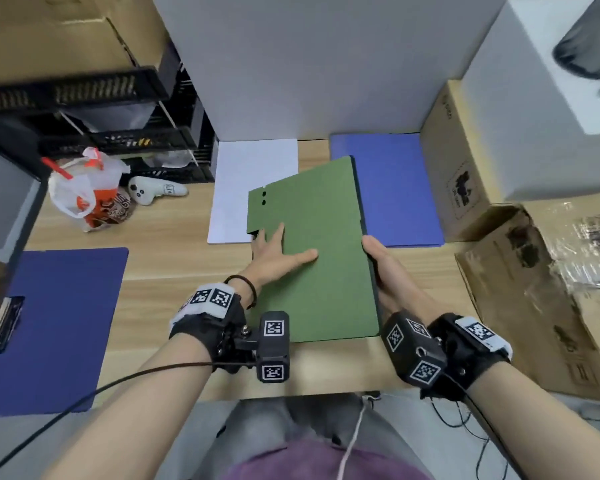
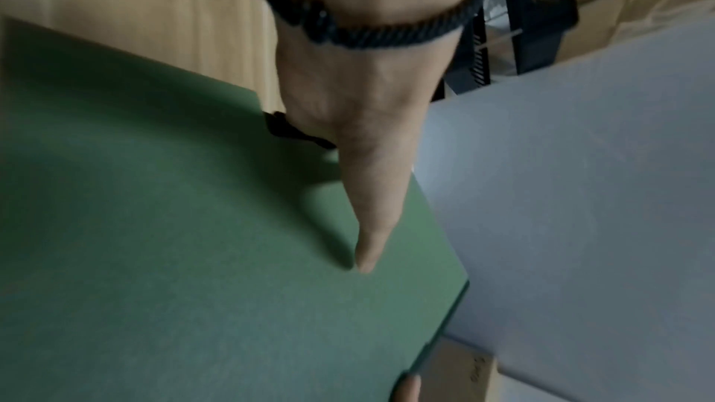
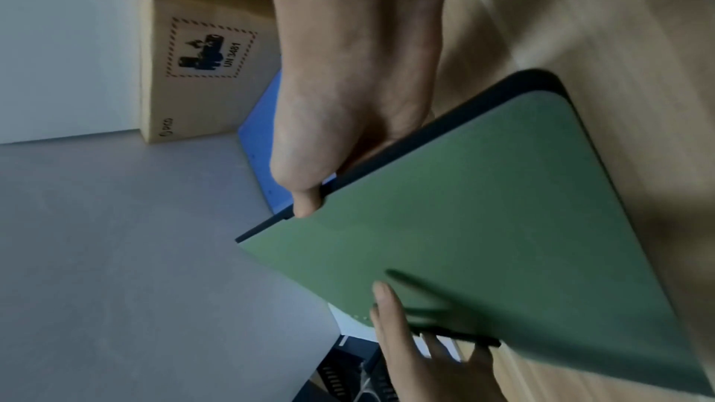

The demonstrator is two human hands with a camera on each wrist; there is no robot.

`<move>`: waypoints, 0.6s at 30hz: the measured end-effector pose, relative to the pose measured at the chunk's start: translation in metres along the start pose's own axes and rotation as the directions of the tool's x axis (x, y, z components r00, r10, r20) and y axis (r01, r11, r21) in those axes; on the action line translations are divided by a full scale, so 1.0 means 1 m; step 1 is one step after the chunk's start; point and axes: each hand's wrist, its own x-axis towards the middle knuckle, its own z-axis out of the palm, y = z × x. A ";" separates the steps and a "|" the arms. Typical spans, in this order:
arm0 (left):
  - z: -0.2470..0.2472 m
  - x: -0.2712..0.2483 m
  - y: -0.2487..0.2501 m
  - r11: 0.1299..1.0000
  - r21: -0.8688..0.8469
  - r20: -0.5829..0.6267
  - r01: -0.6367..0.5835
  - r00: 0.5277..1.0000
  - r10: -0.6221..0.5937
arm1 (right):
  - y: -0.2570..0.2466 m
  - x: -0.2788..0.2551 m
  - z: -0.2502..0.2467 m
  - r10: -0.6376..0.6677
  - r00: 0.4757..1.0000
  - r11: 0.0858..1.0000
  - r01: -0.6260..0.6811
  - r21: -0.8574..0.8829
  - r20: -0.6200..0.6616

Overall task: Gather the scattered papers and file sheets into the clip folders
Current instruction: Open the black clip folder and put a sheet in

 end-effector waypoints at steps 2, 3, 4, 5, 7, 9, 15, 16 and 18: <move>0.010 -0.005 0.026 1.000 0.006 0.079 -0.021 0.997 0.021 | -0.007 -0.003 0.000 -0.031 0.999 0.999 0.032 -0.025 0.038; 0.014 -0.006 0.036 0.999 -0.025 0.100 -0.026 0.995 0.028 | -0.008 -0.005 0.001 -0.045 0.997 0.997 0.049 -0.059 0.062; 0.018 -0.009 0.044 0.997 -0.063 0.110 -0.036 0.993 0.042 | -0.008 -0.007 0.002 -0.053 0.996 0.993 0.060 -0.099 0.071; 0.021 -0.011 0.050 0.995 -0.085 0.117 -0.041 0.992 0.051 | -0.008 -0.009 0.003 -0.068 0.995 0.987 0.078 -0.138 0.075; 0.022 -0.017 0.057 0.996 -0.059 0.099 -0.069 0.992 0.075 | -0.007 -0.013 0.009 -0.102 0.992 0.978 0.114 -0.173 0.076; 0.015 -0.022 0.056 0.994 -0.012 0.043 -0.107 0.993 0.107 | -0.004 -0.017 0.015 -0.138 0.987 0.969 0.151 -0.194 0.082; -0.045 -0.046 0.030 0.962 -0.116 -0.027 -0.246 0.969 0.244 | 0.011 -0.018 0.036 -0.174 0.985 0.958 0.172 -0.231 0.010; -0.058 -0.051 0.021 0.953 -0.168 -0.042 -0.251 0.968 0.248 | 0.014 -0.018 0.039 -0.175 0.984 0.952 0.163 -0.261 -0.022; -0.084 -0.060 0.002 0.928 -0.269 -0.079 -0.257 0.966 0.245 | 0.021 -0.015 0.045 -0.181 0.977 0.925 0.131 -0.357 -0.112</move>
